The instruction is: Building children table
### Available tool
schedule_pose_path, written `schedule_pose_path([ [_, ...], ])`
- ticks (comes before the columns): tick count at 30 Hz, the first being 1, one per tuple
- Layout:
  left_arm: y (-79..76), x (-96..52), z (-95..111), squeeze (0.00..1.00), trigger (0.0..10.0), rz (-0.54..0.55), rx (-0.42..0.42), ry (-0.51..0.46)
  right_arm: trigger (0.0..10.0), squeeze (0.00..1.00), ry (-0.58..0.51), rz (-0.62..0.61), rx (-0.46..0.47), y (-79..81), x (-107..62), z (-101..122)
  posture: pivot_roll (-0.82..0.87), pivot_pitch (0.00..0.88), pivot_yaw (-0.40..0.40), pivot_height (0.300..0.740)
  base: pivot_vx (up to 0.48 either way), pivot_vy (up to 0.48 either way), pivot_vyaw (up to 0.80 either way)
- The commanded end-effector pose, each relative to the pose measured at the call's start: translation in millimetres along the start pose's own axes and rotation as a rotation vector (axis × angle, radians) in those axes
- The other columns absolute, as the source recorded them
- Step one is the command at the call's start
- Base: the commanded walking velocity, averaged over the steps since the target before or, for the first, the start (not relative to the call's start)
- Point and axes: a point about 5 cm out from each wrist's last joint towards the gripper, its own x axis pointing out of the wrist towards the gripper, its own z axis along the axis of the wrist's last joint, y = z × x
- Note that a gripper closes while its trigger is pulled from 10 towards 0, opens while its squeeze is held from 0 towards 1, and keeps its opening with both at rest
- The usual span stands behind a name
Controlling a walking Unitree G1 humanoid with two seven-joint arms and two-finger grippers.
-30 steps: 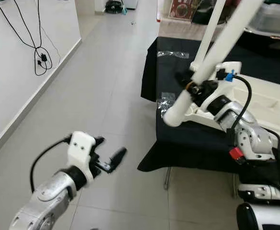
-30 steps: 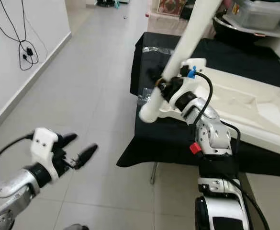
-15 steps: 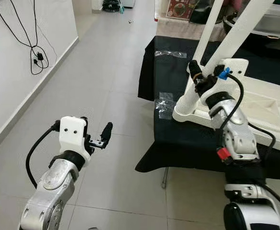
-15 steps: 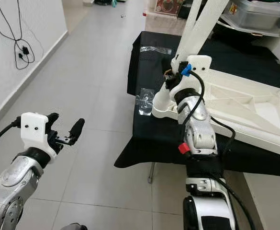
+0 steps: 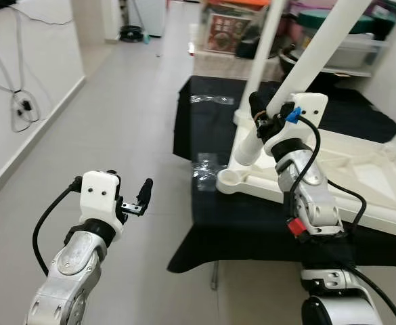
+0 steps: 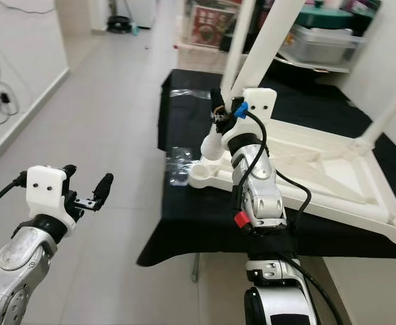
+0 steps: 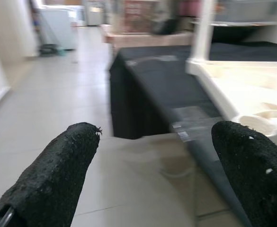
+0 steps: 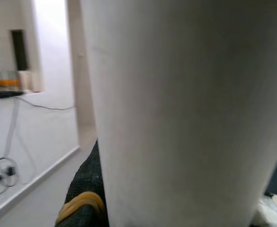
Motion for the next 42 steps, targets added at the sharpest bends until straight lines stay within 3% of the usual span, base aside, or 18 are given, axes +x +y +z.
schedule_pose_path([
  [1,5.3,-0.8,-6,0.00,10.0,0.024,0.012,0.024,10.0,0.00,-0.016,0.028,-0.006,9.3,2.2,2,0.11,0.089,-0.097,0.740,0.382,-0.285,0.00],
  [11,10.2,1.3,-9,0.00,10.0,0.067,-0.006,0.043,10.0,0.00,-0.021,0.038,0.000,14.0,3.8,2,0.11,0.102,-0.096,0.740,0.038,-0.028,0.00],
  [21,5.0,-1.5,-14,0.00,10.0,0.057,-0.025,0.061,10.0,0.00,-0.022,0.174,0.012,22.7,16.6,8,0.11,0.116,-0.102,0.740,0.000,0.000,0.00],
  [26,-16.4,-12.7,-16,0.00,10.0,-0.008,-0.073,0.076,10.0,0.00,-0.010,0.250,0.075,27.5,46.9,16,0.11,0.150,-0.120,0.740,0.000,0.000,0.00],
  [35,-34.6,-25.6,-13,0.00,10.0,-0.074,-0.070,0.082,10.0,0.00,-0.022,0.256,0.063,33.3,61.9,23,0.11,0.195,-0.137,0.740,0.000,0.000,0.23],
  [42,-45.9,-40.0,-2,0.00,10.0,-0.114,-0.089,0.081,10.0,0.00,0.024,0.272,0.116,31.4,78.9,31,0.12,0.254,-0.149,0.740,0.000,0.000,0.00],
])
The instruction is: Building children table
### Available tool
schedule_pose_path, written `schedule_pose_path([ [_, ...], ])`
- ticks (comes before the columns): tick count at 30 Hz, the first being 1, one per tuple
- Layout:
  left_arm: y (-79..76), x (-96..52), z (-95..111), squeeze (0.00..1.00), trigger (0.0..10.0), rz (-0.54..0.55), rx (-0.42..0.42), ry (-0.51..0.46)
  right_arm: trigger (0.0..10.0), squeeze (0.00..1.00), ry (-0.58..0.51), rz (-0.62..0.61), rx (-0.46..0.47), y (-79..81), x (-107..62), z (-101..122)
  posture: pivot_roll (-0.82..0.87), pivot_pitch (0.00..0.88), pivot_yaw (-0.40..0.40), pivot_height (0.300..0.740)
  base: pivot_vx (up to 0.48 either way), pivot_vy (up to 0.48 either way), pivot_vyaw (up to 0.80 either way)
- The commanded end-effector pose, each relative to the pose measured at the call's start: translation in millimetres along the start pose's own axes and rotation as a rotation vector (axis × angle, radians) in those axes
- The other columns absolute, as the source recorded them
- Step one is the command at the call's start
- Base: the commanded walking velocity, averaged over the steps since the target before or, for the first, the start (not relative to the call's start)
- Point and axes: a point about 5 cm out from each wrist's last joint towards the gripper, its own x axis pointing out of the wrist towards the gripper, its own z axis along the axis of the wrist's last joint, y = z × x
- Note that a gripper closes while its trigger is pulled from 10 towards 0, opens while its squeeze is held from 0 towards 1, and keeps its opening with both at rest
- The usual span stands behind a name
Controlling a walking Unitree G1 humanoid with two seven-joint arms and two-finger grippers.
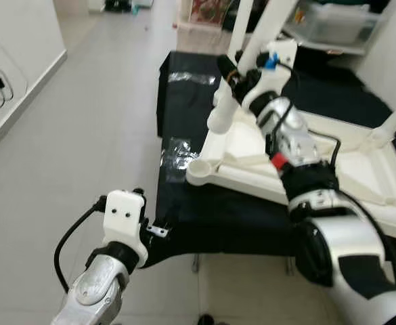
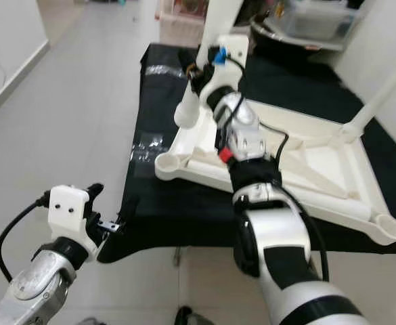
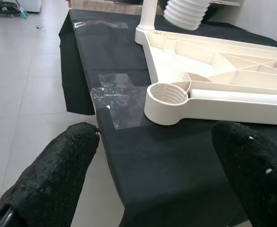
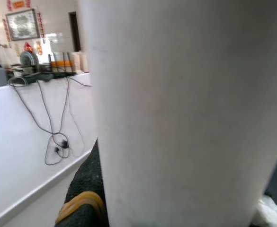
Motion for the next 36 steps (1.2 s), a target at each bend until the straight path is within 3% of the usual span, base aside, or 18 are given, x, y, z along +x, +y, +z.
schedule_pose_path([
  [1,-6.3,-5.1,-2,0.00,10.0,-0.020,-0.009,0.027,10.0,0.00,-0.012,-0.005,0.019,-10.6,-0.2,5,0.12,0.254,-0.149,0.740,0.000,0.000,0.00],
  [5,-10.1,-8.7,-1,0.00,10.0,-0.035,-0.008,0.034,10.0,0.00,0.015,0.057,0.046,-7.7,3.0,6,0.12,0.272,-0.155,0.740,0.000,0.000,0.00],
  [10,-17.6,-16.9,1,0.00,10.0,-0.062,-0.008,0.048,10.0,0.00,0.158,0.427,0.096,11.4,0.8,-3,0.13,0.288,-0.155,0.740,0.000,0.000,0.00],
  [11,-17.6,-16.9,1,0.00,10.0,-0.062,-0.008,0.048,10.0,0.00,0.158,0.427,0.096,11.4,0.8,-3,0.13,0.288,-0.155,0.740,0.000,0.000,0.00],
  [12,-19.1,-19.7,2,0.00,10.0,-0.067,-0.009,0.053,10.0,0.00,0.194,0.553,0.084,14.2,-4.2,-6,0.13,0.288,-0.158,0.740,0.000,0.000,0.00],
  [19,-22.4,-24.3,2,0.00,10.0,-0.070,-0.018,0.068,10.0,0.00,0.201,0.835,0.138,24.5,-14.0,-5,0.13,0.284,-0.159,0.740,0.000,0.000,0.00],
  [29,-23.6,-28.3,3,0.00,10.0,-0.062,-0.023,0.079,10.0,0.00,0.183,0.999,0.144,30.7,-20.9,-8,0.14,0.279,-0.164,0.740,0.000,0.000,0.00],
  [36,-23.7,-29.5,5,0.00,10.0,-0.057,-0.025,0.081,10.0,0.00,0.193,1.029,0.109,27.7,-24.5,-10,0.14,0.280,-0.165,0.740,0.000,0.000,0.00],
])
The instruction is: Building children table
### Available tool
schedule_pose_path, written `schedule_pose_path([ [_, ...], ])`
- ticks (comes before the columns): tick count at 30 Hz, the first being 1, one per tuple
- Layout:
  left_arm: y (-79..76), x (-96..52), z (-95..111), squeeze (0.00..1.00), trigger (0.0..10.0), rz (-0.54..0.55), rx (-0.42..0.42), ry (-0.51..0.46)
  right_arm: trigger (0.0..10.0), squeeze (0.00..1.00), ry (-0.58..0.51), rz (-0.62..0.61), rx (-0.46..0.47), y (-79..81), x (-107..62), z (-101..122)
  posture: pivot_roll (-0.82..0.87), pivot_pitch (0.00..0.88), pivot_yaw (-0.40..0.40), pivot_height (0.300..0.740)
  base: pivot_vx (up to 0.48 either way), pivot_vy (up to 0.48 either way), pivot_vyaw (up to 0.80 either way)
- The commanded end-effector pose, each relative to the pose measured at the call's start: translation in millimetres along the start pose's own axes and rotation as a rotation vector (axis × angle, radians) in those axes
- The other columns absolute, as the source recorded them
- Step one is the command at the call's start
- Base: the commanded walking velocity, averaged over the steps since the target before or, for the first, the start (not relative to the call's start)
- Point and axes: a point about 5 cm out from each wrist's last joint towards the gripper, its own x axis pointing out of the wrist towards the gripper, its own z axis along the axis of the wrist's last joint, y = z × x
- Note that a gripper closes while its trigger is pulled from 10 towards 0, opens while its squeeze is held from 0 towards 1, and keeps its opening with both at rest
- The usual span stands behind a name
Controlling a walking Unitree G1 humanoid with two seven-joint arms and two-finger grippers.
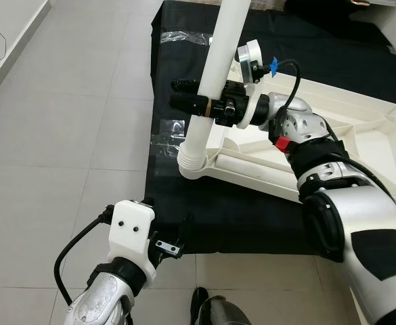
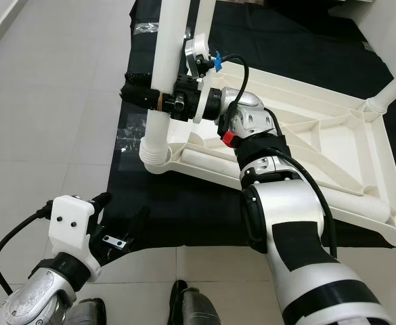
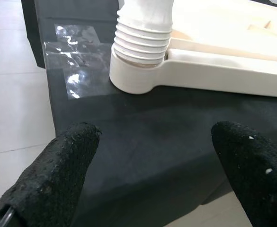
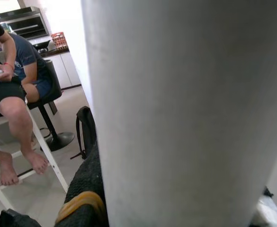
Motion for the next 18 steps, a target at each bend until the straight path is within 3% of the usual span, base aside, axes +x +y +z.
schedule_pose_path([
  [1,-1.7,-3.0,0,0.00,10.0,0.002,-0.008,0.010,10.0,0.00,0.026,0.011,-0.012,0.5,-6.7,-5,0.14,0.284,-0.164,0.740,0.000,0.000,0.00],
  [8,-1.6,-2.0,1,0.00,10.0,0.004,-0.007,0.011,10.0,0.00,0.076,0.029,-0.065,3.1,-6.9,-13,0.14,0.292,-0.164,0.740,0.000,0.000,0.00],
  [9,-1.5,-1.2,1,0.00,10.0,0.006,-0.007,0.014,10.0,0.00,0.113,0.003,-0.108,2.5,-5.5,-17,0.14,0.295,-0.166,0.740,0.000,0.000,0.00],
  [18,-2.0,-0.4,-1,0.00,10.0,0.010,-0.007,0.018,10.0,0.00,0.150,-0.086,-0.164,-2.5,-1.7,-16,0.13,0.297,-0.172,0.740,0.000,0.000,0.00],
])
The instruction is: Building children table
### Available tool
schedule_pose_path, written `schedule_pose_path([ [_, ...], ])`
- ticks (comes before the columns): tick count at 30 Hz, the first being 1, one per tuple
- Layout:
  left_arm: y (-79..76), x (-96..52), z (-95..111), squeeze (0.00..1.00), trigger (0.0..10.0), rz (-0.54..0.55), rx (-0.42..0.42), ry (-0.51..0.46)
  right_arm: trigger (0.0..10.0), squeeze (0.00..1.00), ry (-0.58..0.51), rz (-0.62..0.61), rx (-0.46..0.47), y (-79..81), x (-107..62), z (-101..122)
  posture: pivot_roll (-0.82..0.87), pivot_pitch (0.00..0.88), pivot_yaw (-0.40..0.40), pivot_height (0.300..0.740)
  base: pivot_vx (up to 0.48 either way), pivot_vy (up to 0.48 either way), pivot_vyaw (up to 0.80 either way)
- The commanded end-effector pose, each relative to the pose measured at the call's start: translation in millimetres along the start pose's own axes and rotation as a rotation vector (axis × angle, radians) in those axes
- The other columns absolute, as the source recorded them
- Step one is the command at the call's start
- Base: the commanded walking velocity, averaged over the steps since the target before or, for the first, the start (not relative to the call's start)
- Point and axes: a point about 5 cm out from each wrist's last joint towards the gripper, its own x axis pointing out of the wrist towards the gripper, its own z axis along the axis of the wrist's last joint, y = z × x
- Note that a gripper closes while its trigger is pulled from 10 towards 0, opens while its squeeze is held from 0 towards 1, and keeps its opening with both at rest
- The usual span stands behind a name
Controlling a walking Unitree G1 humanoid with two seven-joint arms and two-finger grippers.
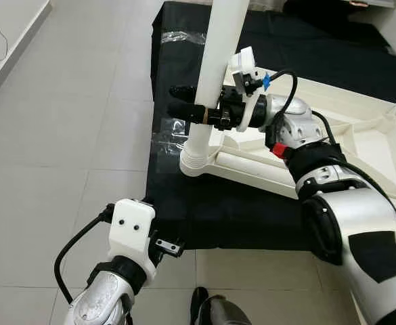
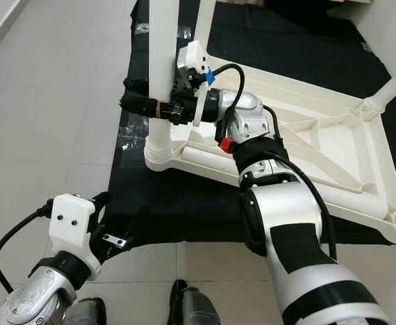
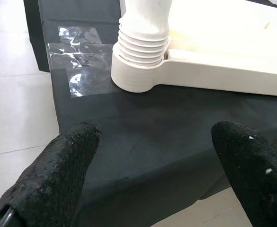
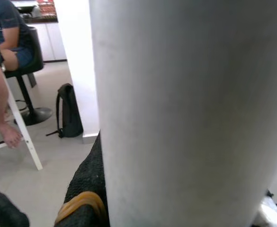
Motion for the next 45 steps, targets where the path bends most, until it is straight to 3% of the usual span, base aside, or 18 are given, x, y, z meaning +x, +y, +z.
schedule_pose_path([
  [1,-2.2,-1.7,-2,0.00,10.0,0.003,-0.009,0.017,10.0,0.00,0.064,-0.005,-0.001,1.7,-4.4,-12,0.14,0.297,-0.173,0.740,0.000,0.000,0.00],
  [9,-1.3,-2.3,-2,0.00,10.0,0.009,-0.010,0.019,10.0,0.00,0.032,0.150,0.065,11.9,-6.7,-19,0.13,0.302,-0.175,0.740,0.000,0.000,0.00],
  [12,-1.6,-2.6,-2,0.00,10.0,0.012,-0.012,0.019,10.0,0.00,-0.006,0.233,0.129,19.0,-7.8,-26,0.13,0.304,-0.177,0.740,0.000,0.000,0.00],
  [17,-1.6,-2.7,-3,0.00,10.0,0.013,-0.013,0.018,10.0,0.00,-0.061,0.269,0.206,25.1,-3.1,-32,0.14,0.304,-0.177,0.740,0.000,0.000,0.00],
  [22,-1.8,-2.4,-2,0.00,10.0,0.012,-0.011,0.017,10.0,0.00,-0.060,0.295,0.209,30.1,-0.2,-36,0.14,0.304,-0.177,0.740,0.000,0.000,0.00],
  [29,-1.5,-1.7,-2,0.00,10.0,0.013,-0.010,0.015,10.0,0.00,0.033,0.359,0.168,45.5,7.3,-56,0.14,0.305,-0.177,0.740,0.000,0.000,0.00],
  [38,-0.9,-1.1,-1,0.00,10.0,0.012,-0.005,0.011,10.0,0.00,0.060,0.305,0.174,47.6,12.7,-65,0.13,0.303,-0.174,0.740,0.000,0.000,0.00],
  [40,-0.3,0.0,0,0.00,10.0,0.012,-0.002,0.007,10.0,0.00,0.122,0.179,0.199,43.6,16.6,-72,0.13,0.297,-0.170,0.740,0.000,0.000,0.00],
  [45,0.2,1.1,0,0.00,10.0,0.013,0.001,0.004,10.0,0.00,0.171,0.068,0.234,40.2,18.6,-79,0.13,0.293,-0.170,0.740,0.000,0.000,0.00],
])
